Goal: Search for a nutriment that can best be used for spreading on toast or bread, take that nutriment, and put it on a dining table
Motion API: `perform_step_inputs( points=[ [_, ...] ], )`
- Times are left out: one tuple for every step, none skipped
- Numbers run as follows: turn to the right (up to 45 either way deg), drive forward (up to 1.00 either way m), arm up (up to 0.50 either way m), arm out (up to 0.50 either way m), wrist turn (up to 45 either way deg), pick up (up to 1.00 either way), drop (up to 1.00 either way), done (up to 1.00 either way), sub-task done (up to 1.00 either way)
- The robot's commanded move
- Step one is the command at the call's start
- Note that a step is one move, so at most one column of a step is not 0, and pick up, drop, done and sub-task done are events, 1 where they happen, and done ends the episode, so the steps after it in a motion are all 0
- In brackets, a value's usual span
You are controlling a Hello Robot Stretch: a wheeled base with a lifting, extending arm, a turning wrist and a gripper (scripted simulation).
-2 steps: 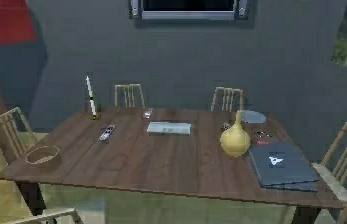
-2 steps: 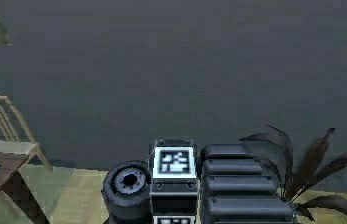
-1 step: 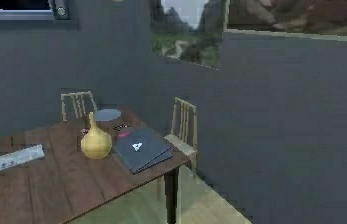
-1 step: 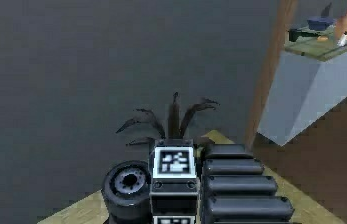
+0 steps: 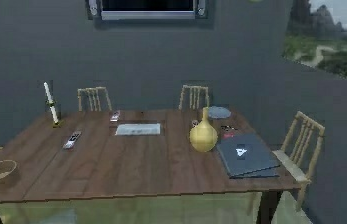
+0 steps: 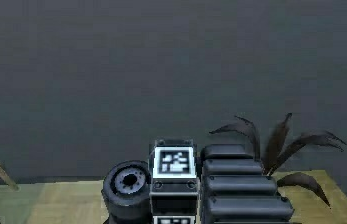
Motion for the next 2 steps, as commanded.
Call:
perform_step_inputs(
  points=[
    [-3.0,0.00,0.00,0.00,0.0,0.00,0.00,0.00,0.00],
    [0.0,0.30,0.00,0.00,0.0,0.00,0.00,0.00,0.00]
  ],
)
